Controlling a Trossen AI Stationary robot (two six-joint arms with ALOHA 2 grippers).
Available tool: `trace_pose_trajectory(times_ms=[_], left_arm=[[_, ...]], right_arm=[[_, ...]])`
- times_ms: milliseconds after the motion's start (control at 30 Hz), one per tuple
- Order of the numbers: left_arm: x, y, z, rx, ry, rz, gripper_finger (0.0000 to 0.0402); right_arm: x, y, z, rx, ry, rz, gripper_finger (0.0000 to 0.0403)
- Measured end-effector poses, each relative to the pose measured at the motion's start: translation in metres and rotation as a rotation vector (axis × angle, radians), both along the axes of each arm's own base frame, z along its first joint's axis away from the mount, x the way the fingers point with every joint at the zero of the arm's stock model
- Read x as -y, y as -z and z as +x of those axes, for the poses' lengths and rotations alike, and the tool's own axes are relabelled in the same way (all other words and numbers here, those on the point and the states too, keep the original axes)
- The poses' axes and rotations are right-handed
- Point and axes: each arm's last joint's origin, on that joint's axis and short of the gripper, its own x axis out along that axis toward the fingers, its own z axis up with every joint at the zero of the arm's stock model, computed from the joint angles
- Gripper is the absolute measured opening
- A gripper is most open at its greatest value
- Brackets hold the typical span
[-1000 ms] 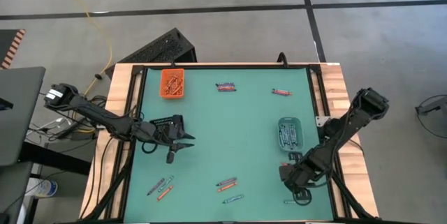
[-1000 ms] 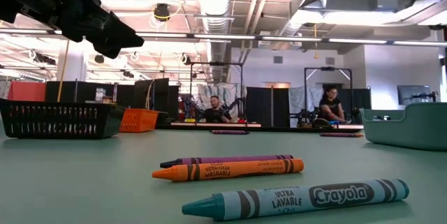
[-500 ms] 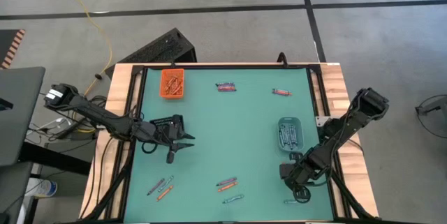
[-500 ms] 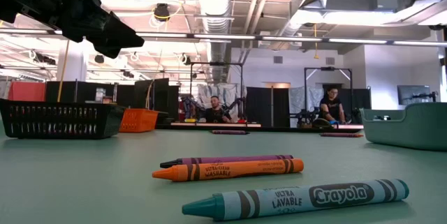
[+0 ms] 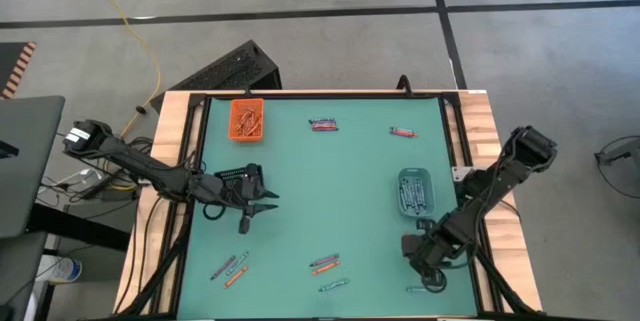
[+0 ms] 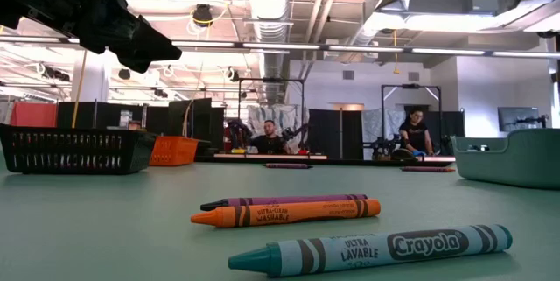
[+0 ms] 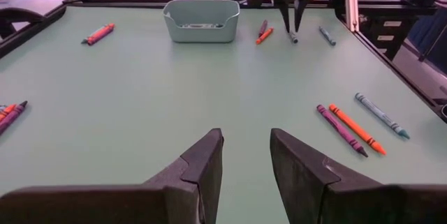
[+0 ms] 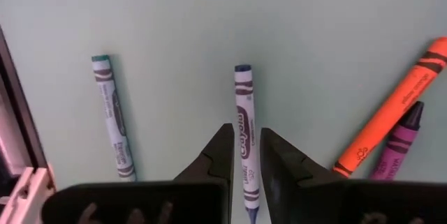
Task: Sort crayons
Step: Put the blue crayon into the blue bin
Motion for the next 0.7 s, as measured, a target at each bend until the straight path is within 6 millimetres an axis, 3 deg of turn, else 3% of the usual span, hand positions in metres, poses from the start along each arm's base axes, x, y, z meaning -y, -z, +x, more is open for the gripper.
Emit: trace_pose_trajectory(times_ms=[267,700], left_arm=[[0.0,0.0,0.0,0.0,-0.001,0.0,0.011],[0.0,0.0,0.0,0.0,-0.003,-0.005,0.011]], right_arm=[[-0.006,0.001,-0.008,0.08,-0.079,-0.083,0.0063],[-0.001,0.022,-0.028,0.082,-0.076,-0.119,0.0063]])
